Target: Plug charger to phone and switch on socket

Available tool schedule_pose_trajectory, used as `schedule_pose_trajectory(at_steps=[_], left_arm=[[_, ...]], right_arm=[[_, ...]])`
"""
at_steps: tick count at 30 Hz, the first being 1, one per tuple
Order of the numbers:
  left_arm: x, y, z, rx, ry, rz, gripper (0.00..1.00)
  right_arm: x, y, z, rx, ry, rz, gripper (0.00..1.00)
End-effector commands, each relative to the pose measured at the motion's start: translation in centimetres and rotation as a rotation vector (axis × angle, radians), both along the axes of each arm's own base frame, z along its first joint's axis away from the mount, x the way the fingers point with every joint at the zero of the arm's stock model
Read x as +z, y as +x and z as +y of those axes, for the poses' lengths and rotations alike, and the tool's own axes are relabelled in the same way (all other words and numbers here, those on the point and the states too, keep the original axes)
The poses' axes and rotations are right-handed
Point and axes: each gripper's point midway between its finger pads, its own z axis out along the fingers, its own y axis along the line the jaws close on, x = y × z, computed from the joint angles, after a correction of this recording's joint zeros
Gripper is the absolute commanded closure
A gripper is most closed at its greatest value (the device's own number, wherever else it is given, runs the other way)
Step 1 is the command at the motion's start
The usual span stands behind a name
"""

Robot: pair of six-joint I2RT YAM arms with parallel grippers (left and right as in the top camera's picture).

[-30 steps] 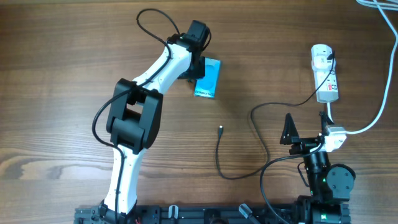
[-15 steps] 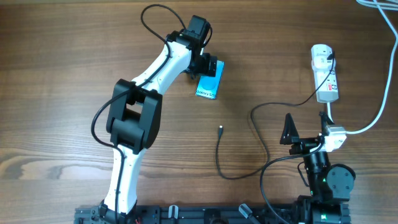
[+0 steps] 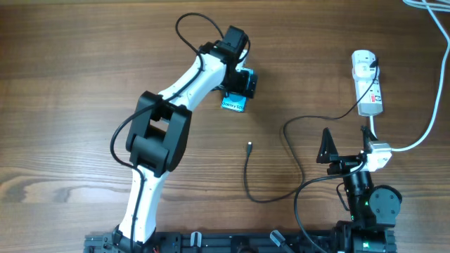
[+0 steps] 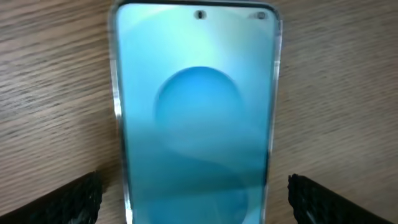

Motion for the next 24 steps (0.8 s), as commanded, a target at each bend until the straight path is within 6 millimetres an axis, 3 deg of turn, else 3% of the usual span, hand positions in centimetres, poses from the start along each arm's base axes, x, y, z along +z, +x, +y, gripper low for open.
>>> schedule_pose_trajectory(at_steps=[1, 2, 4, 5, 13, 24], left_arm=[[-2.4, -2.2, -0.8, -0.045, 0.014, 0.063, 0.00], [-2.4, -2.3, -0.9, -0.048, 0.014, 0.064, 0.00], [-2.5, -2.6, -1.1, -0.050, 0.021, 0.067, 0.14], [-2.5, -2.7, -1.1, -0.047, 0.024, 0.069, 0.16], [-2.8, -3.5, -0.5, 0.069, 0.081, 0.101, 0.17], [-3.1, -6.8, -0.5, 0.040, 0.146, 0.189, 0.20]], right_arm=[[0.3, -0.1, 0.0, 0.003, 0.012, -0.013, 0.00], [0.3, -0.1, 0.0, 0.003, 0.012, -0.013, 0.00], [0.3, -0.1, 0.0, 0.003, 0.012, -0.013, 0.00], [0.3, -0.1, 0.0, 0.003, 0.012, -0.013, 0.00], [0.3, -0.1, 0.0, 0.003, 0.012, -0.013, 0.00], [0.3, -0.1, 0.0, 0.003, 0.012, -0.013, 0.00]])
